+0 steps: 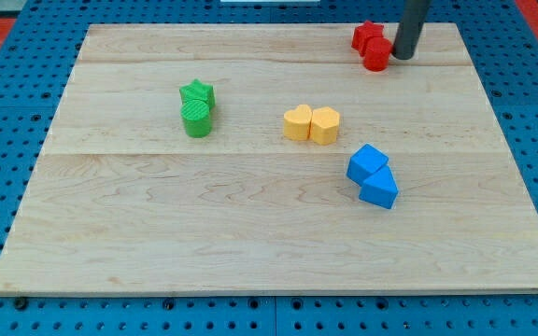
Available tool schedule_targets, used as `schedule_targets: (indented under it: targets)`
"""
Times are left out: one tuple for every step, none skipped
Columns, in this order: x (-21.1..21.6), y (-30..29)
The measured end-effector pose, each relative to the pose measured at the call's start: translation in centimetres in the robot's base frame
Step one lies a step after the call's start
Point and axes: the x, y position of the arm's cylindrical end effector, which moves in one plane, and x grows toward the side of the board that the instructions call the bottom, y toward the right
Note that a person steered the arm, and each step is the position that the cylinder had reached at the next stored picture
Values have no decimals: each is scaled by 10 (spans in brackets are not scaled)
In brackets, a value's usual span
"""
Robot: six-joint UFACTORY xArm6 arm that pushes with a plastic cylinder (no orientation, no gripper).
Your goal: Place the yellow hexagon bottom left to the red circle
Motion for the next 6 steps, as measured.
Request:
schedule_targets:
  targets:
    - [33,-12]
    - [91,-3]
    - [160,-19]
    - [170,-96]
    - [166,-132]
    - [137,-93]
